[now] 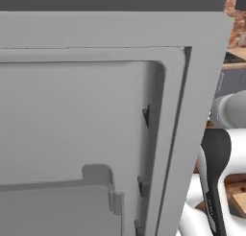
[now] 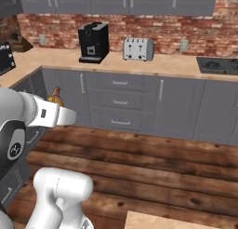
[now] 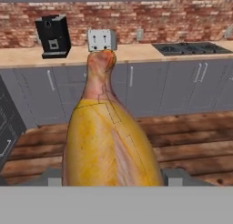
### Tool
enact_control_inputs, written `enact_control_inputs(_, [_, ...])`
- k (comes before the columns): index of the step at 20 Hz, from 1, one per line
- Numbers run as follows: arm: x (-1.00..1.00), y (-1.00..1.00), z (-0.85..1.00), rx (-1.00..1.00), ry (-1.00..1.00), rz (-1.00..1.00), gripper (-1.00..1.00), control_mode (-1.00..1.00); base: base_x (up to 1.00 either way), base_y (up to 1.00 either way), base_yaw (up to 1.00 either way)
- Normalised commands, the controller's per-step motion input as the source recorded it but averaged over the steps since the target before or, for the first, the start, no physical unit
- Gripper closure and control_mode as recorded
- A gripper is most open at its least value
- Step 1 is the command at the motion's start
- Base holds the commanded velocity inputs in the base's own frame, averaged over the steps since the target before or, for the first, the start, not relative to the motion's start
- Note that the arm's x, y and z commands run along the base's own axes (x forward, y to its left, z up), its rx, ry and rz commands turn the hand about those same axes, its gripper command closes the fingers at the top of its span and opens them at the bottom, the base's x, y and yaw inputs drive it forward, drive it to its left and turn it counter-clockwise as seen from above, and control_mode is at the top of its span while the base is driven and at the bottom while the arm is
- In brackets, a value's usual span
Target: Transport the chicken drumstick from the fridge to the microwave and turn on the microwave.
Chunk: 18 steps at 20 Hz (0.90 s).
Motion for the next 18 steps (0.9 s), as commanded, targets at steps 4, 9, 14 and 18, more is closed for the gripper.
enact_control_inputs(4, [0.0,0.0,0.0,0.0,0.0,0.0,1.0,1.0,0.53,-0.15,0.0])
enact_control_inputs(9, [0.0,0.0,0.0,0.0,0.0,0.0,1.0,1.0,0.53,-0.14,0.0])
enact_control_inputs(14, [0.0,0.0,0.0,0.0,0.0,0.0,1.0,1.0,0.6,-0.14,0.0])
enact_control_inputs(18, [0.0,0.0,0.0,0.0,0.0,0.0,1.0,1.0,0.61,-0.14,0.0])
